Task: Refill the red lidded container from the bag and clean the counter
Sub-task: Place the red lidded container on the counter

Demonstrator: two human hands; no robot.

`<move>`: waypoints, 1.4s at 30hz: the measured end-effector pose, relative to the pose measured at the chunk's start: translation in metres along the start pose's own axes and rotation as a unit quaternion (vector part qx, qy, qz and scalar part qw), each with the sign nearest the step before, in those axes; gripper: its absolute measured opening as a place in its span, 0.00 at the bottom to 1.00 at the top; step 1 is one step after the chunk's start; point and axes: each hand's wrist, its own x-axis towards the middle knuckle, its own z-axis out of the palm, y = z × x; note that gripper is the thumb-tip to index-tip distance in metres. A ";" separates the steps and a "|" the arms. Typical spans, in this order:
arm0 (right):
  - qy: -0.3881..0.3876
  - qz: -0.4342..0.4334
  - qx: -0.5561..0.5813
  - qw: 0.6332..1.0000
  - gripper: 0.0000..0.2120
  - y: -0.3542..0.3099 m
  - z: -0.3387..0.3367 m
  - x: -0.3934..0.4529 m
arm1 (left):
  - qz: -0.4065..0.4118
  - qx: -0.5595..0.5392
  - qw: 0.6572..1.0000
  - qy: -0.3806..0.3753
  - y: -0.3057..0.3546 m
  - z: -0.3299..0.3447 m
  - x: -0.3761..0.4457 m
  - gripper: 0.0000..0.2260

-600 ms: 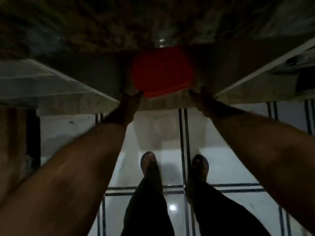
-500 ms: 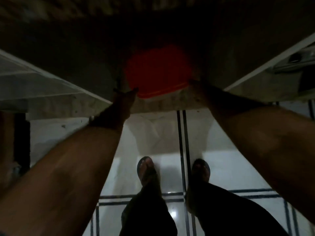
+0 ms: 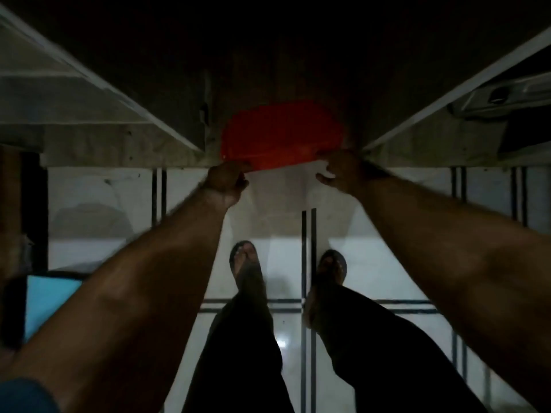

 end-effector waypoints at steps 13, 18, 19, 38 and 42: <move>-0.027 0.014 0.045 0.999 0.06 -0.036 -0.013 -0.386 | -0.005 0.071 0.995 -0.073 0.036 -0.089 -0.370 0.31; -0.046 -0.032 0.059 0.997 0.05 -0.094 -0.013 -0.473 | 0.055 0.039 0.994 -0.082 0.087 -0.083 -0.478 0.20; -0.047 -0.038 0.071 0.996 0.04 -0.107 -0.013 -0.487 | 0.071 0.026 0.994 -0.081 0.097 -0.080 -0.496 0.12; -0.101 -0.256 0.135 0.952 0.10 -0.268 -0.021 -0.591 | 0.274 -0.065 0.956 -0.081 0.221 -0.026 -0.641 0.24; -0.095 -0.266 0.148 0.948 0.11 -0.297 -0.007 -0.581 | 0.278 -0.046 0.956 -0.085 0.275 -0.021 -0.635 0.25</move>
